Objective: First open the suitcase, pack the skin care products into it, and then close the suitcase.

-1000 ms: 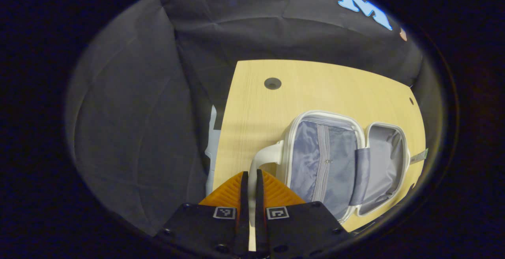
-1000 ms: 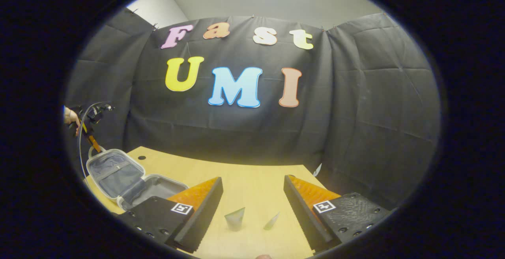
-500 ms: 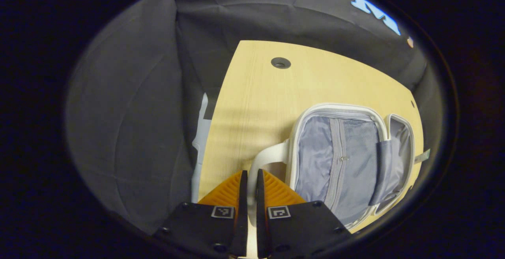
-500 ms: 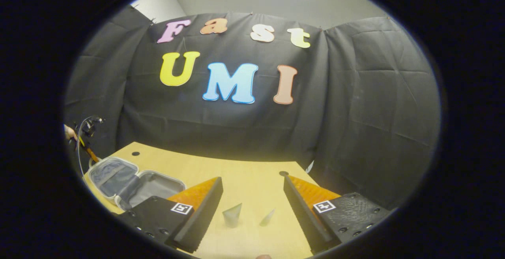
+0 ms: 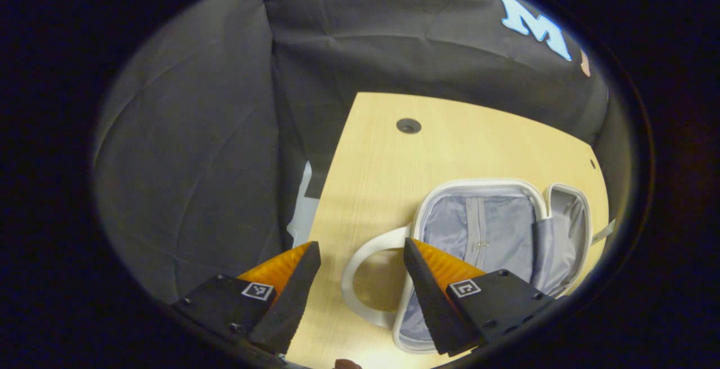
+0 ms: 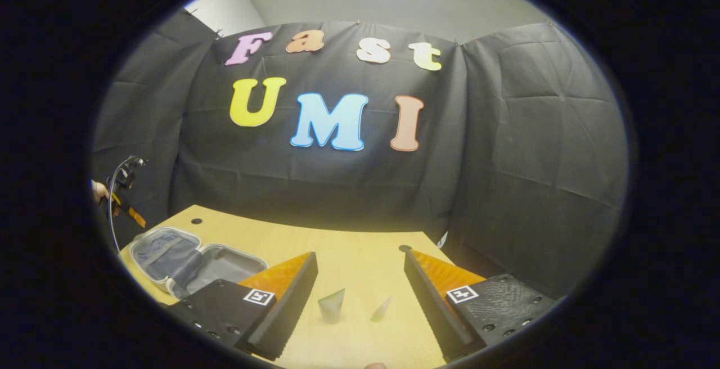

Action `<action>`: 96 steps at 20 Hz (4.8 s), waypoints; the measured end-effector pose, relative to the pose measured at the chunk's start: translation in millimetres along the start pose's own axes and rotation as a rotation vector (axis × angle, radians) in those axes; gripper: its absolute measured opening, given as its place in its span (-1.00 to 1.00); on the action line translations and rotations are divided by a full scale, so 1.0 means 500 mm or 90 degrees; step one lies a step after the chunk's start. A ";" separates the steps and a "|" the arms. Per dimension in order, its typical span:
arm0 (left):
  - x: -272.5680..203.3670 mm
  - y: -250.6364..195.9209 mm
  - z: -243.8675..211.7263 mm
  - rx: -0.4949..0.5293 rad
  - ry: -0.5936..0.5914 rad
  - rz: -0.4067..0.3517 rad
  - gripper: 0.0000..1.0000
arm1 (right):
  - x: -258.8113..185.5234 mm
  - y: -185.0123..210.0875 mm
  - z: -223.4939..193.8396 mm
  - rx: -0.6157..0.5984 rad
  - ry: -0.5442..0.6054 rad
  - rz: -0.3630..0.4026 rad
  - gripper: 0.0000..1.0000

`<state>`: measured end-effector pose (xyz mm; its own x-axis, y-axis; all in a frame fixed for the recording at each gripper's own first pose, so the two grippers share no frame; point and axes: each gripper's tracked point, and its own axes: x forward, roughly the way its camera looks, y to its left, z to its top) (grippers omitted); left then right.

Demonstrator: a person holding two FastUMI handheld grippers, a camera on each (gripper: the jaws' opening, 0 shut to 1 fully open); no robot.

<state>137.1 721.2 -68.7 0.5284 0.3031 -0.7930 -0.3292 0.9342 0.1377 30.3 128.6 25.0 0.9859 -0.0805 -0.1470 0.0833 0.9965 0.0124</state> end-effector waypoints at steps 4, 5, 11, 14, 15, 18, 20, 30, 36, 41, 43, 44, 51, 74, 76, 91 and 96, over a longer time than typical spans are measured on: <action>-0.113 -0.084 0.078 0.005 -0.121 -0.022 0.94 | 0.002 -0.021 -0.004 0.001 -0.011 0.012 0.89; -0.143 -0.118 0.096 0.008 -0.156 -0.034 0.94 | 0.004 -0.029 -0.007 0.002 -0.013 0.014 0.89; -0.284 -0.413 0.129 -0.018 -0.297 -0.178 0.92 | 0.004 -0.111 -0.022 0.016 -0.024 0.012 0.89; -0.334 -0.556 0.126 -0.023 -0.350 -0.221 0.89 | -0.003 -0.152 -0.034 0.008 -0.026 0.017 0.88; -0.348 -0.603 0.115 -0.017 -0.367 -0.234 0.89 | -0.006 -0.167 -0.040 0.004 -0.027 0.019 0.88; -0.384 -0.747 0.075 0.014 -0.395 -0.249 0.84 | -0.007 -0.203 -0.057 -0.002 -0.023 0.023 0.88; -0.410 -0.848 0.051 0.038 -0.411 -0.271 0.84 | -0.005 -0.224 -0.068 0.004 -0.019 0.029 0.88; -0.445 -1.256 -0.099 0.124 -0.432 -0.384 0.87 | -0.012 -0.292 -0.101 0.010 -0.009 0.067 0.88; -0.427 -1.490 -0.293 0.148 -0.453 -0.425 0.83 | -0.007 -0.314 -0.136 0.004 0.012 0.082 0.88; -0.300 -1.524 -0.383 0.107 -0.381 -0.419 0.89 | -0.001 -0.331 -0.159 -0.004 0.031 0.085 0.88; -0.256 -1.525 -0.414 0.099 -0.348 -0.411 0.84 | 0.004 -0.331 -0.176 -0.013 0.045 0.087 0.88; -0.241 -1.530 -0.427 0.101 -0.334 -0.408 0.84 | 0.006 -0.328 -0.182 -0.015 0.053 0.089 0.88; -0.162 -1.528 -0.455 0.125 -0.278 -0.354 0.17 | 0.031 -0.269 -0.190 -0.017 0.066 0.113 0.89; -0.340 -1.008 -0.370 -0.043 -0.112 -0.278 -0.25 | 0.298 -0.090 -0.528 0.094 0.337 0.118 -0.47; -0.295 -0.973 -0.373 -0.039 -0.080 -0.256 -0.25 | 0.270 -0.075 -0.514 0.127 0.350 0.118 -0.46; -0.106 -0.879 -0.386 0.036 -0.001 -0.181 0.50 | 0.012 0.292 -0.305 0.223 0.376 0.333 -0.58; -0.221 -0.801 -0.355 -0.028 -0.111 -0.190 0.77 | 0.038 0.429 -0.322 0.196 0.405 0.395 -0.65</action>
<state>71.5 280.2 -141.5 0.7313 0.0487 -0.6803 -0.1713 0.9786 -0.1141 43.5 344.7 -134.5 0.6095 0.5822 -0.5381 -0.3066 0.7990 0.5173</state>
